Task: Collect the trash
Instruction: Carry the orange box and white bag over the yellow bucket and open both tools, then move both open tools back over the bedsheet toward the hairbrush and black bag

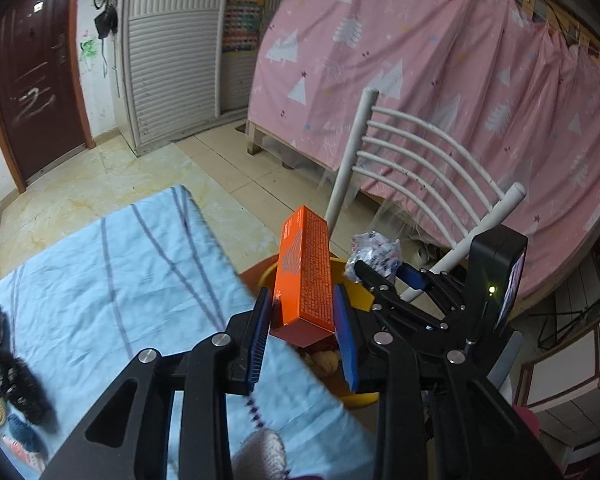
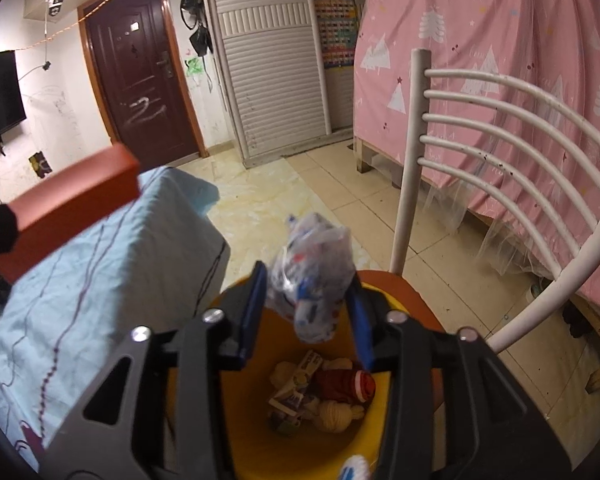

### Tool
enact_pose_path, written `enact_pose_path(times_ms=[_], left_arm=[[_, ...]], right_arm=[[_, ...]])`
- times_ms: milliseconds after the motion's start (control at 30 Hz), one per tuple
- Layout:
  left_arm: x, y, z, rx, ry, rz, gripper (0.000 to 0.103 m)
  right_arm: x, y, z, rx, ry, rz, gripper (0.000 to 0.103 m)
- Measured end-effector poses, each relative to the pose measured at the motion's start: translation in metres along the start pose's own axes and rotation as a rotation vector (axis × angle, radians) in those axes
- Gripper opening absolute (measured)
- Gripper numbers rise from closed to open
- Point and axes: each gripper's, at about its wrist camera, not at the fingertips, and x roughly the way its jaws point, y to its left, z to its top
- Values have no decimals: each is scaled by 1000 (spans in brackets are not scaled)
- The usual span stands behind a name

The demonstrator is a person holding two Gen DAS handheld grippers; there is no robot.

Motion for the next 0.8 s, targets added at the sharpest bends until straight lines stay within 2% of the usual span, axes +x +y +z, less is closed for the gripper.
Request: enact_pose_path(times_ms=[133,200,467,800], left_arm=[[26,-9,5,7,40,-13,22],[33,-11,7,10,53,-18,22],[52,-16,10,14,80,-18,22],[28,-2,2,-7,55,-12,22]], right_arm=[[8,-2,-2,0,-1,-1,62],[10,-3,-4,0,-2,-2,66],[8,-8,-8,1,6,-11,67],[-22,0,5,-9,-43,-16,67]])
